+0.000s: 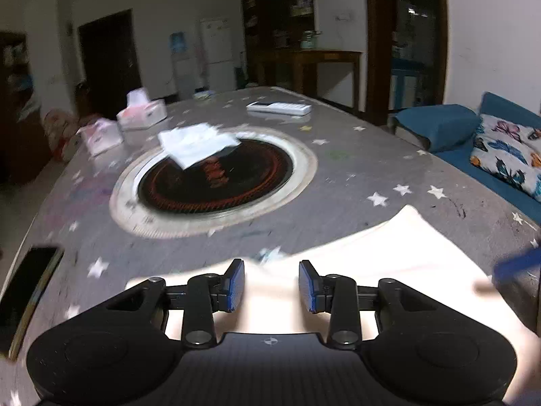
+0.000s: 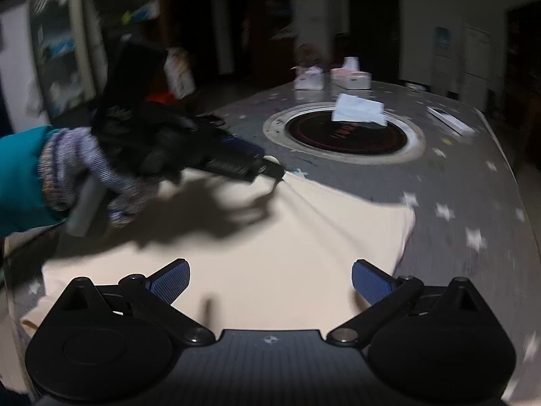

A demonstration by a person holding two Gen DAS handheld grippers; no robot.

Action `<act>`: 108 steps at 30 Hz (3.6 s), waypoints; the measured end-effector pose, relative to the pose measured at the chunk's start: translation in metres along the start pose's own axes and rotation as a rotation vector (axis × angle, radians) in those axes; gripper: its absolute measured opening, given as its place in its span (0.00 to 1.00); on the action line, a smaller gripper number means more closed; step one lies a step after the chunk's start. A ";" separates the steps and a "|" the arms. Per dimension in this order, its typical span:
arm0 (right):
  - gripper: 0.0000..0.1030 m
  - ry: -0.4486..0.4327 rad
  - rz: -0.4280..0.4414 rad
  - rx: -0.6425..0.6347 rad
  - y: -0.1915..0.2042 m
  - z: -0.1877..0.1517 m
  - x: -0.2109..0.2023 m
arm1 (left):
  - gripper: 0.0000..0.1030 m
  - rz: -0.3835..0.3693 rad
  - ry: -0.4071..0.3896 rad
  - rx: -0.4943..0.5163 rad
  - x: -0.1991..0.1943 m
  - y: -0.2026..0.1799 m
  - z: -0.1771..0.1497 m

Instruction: Fold clothes

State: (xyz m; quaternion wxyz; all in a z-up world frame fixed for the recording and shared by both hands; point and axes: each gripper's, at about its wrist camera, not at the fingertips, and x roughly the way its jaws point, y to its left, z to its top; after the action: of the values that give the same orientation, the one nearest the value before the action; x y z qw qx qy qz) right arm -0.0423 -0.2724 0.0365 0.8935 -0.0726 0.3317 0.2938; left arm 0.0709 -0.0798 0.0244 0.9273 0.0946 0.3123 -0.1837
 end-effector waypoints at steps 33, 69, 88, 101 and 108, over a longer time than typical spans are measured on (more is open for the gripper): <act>1.00 0.107 0.012 0.017 -0.026 0.049 0.066 | 0.53 0.105 0.028 -0.127 -0.056 0.025 -0.053; 1.00 0.053 -0.015 -0.077 0.067 -0.043 0.001 | 0.59 0.552 0.045 -0.400 -0.149 0.135 -0.131; 1.00 0.067 -0.020 -0.079 0.068 -0.041 0.001 | 0.05 0.641 -0.011 -0.487 -0.200 0.144 -0.164; 1.00 0.079 -0.036 -0.096 0.076 -0.040 -0.021 | 0.08 0.503 -0.086 -0.416 -0.214 0.112 -0.130; 1.00 0.083 -0.038 -0.177 0.095 -0.047 -0.024 | 0.08 0.150 -0.077 -0.265 -0.179 0.039 -0.103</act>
State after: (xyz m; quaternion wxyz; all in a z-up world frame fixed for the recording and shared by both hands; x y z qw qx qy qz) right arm -0.1375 -0.2220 0.0218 0.8744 -0.1696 0.3400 0.3017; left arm -0.1022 0.0365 0.0555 0.9540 -0.0125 0.2900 -0.0745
